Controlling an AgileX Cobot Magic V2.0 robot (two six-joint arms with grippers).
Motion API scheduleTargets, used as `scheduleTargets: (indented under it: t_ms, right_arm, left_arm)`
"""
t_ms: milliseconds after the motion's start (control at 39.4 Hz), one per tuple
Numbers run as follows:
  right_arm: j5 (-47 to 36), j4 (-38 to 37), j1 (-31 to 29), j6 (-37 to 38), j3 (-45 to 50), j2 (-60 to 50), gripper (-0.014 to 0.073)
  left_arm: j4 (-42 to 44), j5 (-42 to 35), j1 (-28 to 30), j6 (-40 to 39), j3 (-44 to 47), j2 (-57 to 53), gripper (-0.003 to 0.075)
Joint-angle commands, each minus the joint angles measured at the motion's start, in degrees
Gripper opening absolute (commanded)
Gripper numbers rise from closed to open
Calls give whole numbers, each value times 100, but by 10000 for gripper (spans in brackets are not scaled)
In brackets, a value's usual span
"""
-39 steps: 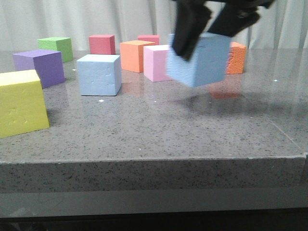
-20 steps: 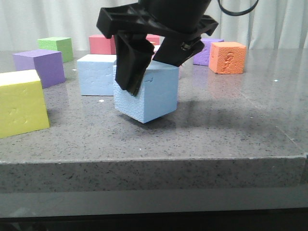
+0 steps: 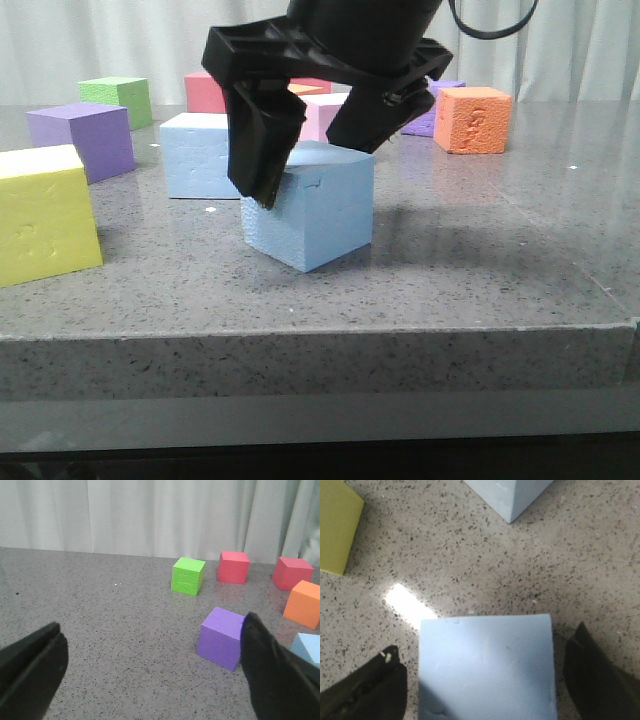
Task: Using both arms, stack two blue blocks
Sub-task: 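Carry the cube toward the table centre and set it down, then open the right gripper and raise it away from the cube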
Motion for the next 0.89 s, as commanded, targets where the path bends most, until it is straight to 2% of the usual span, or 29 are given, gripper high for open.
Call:
scheduleTargets:
  t_ms: [0,178,254,330,380,406,482,609,659,862]
  right_arm:
    - [-129,-9,-11,-66,-372,-440,646]
    - [-10,-9,-124,153,-753,-790,638]
    - [-77,-9,-218,250,-758,-866,589]
    - [-69,-9,-310,258,-758,-915,473]
    - [-69,-9,-337,258,-758,-936,342]
    - [-69,-9,-352,258,-758,-945,311]
    - [-75,-9,-364,258,-758,-958,139]
    - [-75,-9,-379,258,-758,-958,-41]
    - [-75,-9,-385,258,-758,-969,-70]
    - [215,-9,-840,400,-742,-1193,-69]
  left_arm:
    - [-13,-457,5,-44,-199,47,678]
    - [-13,-457,5,-44,-199,47,678]
    - [-13,-457,5,-44,-199,47,678]
    - [-13,-457,5,-44,-199,47,678]
    - [-13,-457,5,-44,-199,47,678]
    - [-13,-457,5,-44,-199,47,678]
    - [-13,-457,5,-44,-199,47,678]
    - [-13,-457,5,-44,-199,47,678]
    - [-13,-457,5,-44,-199,47,678]
    - [-13,-457,5,-44,-199,47,678]
